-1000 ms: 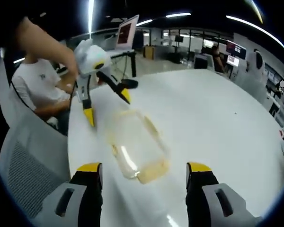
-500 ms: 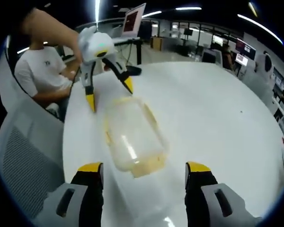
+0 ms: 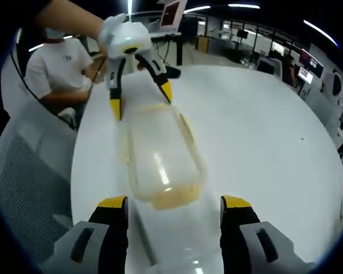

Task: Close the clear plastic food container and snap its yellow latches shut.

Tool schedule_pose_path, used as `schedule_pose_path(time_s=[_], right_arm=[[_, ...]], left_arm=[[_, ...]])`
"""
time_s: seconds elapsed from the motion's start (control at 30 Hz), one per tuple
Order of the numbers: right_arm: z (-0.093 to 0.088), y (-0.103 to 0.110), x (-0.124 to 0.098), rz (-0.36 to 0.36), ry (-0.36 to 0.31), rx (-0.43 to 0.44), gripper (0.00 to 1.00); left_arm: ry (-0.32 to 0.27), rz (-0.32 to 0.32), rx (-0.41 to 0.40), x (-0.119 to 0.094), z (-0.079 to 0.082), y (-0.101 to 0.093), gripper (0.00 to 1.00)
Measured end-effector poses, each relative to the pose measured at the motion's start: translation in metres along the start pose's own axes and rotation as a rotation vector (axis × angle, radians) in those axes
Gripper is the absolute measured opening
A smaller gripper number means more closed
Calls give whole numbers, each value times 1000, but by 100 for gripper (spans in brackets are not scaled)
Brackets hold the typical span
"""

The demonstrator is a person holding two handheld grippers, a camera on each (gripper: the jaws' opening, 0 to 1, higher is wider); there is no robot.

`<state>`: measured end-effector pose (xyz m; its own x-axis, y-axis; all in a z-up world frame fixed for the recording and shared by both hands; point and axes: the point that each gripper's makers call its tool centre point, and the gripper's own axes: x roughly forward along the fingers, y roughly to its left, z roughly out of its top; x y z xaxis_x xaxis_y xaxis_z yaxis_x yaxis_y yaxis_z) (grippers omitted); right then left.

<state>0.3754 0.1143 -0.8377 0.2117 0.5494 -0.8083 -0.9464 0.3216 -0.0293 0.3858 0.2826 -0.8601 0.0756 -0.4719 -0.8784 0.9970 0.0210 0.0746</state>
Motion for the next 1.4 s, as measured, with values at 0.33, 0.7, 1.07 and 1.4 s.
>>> schedule_pose_path(time_s=[0.33, 0.7, 1.07, 1.4], right_arm=[[-10, 1, 13, 44, 73, -70, 60], [-6, 5, 16, 66, 98, -153, 58], [-6, 5, 25, 71, 130, -202, 55], [-5, 11, 27, 124, 149, -165, 43]], left_arm=[[10, -50, 2, 3, 0, -1, 69], [35, -76, 21, 4, 0, -2, 69], [69, -76, 23, 4, 1, -2, 63], [65, -78, 28, 3, -1, 0, 56]])
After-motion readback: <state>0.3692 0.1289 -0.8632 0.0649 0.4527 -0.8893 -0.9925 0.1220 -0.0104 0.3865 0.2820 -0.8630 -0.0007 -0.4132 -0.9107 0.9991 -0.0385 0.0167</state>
